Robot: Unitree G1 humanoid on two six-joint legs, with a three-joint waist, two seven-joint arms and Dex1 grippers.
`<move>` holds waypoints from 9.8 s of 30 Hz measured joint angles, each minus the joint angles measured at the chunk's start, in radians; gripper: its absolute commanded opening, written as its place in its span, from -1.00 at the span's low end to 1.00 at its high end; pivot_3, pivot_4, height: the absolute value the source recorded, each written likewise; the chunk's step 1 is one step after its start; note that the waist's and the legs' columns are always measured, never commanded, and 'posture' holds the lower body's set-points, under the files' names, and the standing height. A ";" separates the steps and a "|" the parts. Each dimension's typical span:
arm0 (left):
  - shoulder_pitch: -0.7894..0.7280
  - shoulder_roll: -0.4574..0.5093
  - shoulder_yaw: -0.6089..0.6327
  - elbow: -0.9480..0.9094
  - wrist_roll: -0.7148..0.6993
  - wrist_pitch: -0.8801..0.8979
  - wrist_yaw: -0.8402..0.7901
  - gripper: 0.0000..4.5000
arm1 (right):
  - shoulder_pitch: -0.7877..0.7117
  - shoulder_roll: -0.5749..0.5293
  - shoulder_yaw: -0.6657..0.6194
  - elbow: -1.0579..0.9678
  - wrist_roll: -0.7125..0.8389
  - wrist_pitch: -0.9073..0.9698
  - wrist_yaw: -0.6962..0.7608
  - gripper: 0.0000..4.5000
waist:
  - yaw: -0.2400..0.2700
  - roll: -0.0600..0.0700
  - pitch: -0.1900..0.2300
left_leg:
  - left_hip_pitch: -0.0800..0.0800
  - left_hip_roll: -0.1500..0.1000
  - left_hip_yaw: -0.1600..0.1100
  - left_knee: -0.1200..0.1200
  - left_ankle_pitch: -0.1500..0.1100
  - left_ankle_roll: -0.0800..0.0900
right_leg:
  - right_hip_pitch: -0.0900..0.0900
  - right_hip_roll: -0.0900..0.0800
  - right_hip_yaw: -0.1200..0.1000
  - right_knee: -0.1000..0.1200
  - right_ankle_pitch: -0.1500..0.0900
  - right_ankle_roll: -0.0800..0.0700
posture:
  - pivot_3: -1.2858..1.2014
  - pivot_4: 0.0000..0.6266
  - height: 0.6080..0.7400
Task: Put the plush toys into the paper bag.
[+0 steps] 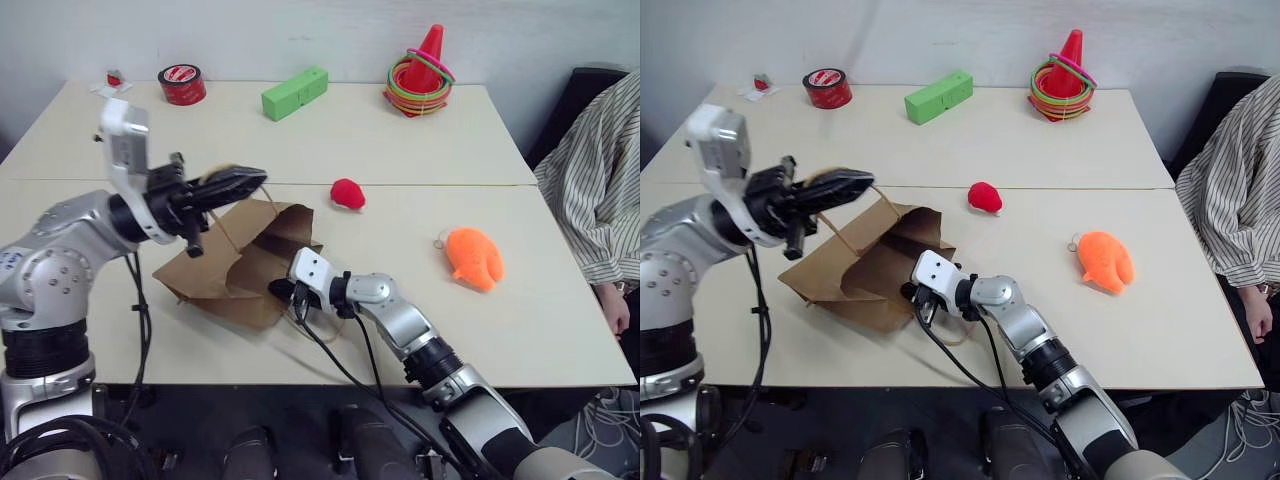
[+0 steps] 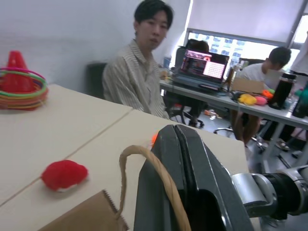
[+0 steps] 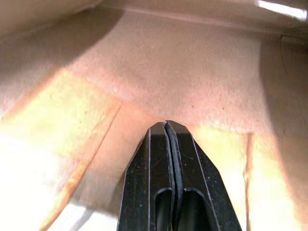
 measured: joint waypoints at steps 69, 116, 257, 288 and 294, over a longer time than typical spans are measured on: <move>-0.004 -0.050 -0.146 0.051 0.096 -0.021 -0.145 -1.00 | 0.232 -0.533 -0.353 -0.581 0.362 0.150 0.264 -0.94 | -0.001 0.003 0.003 | 0.001 -0.005 0.000 0.000 -0.002 0.003 | 0.000 0.001 0.009 -0.003 0.000 0.007 | 0.03 -0.52 1.00; 0.012 -0.038 -0.071 0.020 -0.005 0.068 -0.142 -1.00 | 0.489 -0.449 -0.568 -0.449 0.407 0.015 0.251 0.99 | 0.008 0.001 0.003 | -0.001 -0.010 -0.001 -0.002 -0.004 0.005 | 0.000 0.000 0.008 -0.007 -0.002 0.006 | 0.03 -0.52 1.00; 0.081 -0.022 -0.027 -0.022 -0.018 0.033 -0.072 -1.00 | -0.012 -0.068 -0.486 -0.488 0.842 1.269 0.106 -0.97 | -0.017 -0.004 0.004 | -0.005 -0.013 -0.004 -0.001 -0.003 0.005 | -0.016 0.000 0.022 0.006 0.001 0.005 | 0.03 -0.52 1.00; 0.064 0.149 -0.071 0.141 0.226 -0.233 -0.279 0.97 | 0.019 -0.615 -0.830 -0.581 1.191 1.227 0.153 1.00 | -0.001 -0.001 0.006 | -0.013 -0.013 -0.004 -0.002 -0.006 0.010 | -0.018 0.000 0.021 -0.007 0.003 0.010 | 0.03 -0.52 1.00; 0.088 0.228 -0.075 0.203 0.279 -0.274 -0.388 0.99 | 0.119 -0.633 -0.828 -0.580 1.157 1.079 0.185 1.00 | 0.001 -0.001 0.006 | -0.014 -0.014 -0.004 -0.002 -0.006 0.012 | -0.018 0.000 0.021 -0.009 0.003 0.011 | 0.03 -0.52 1.00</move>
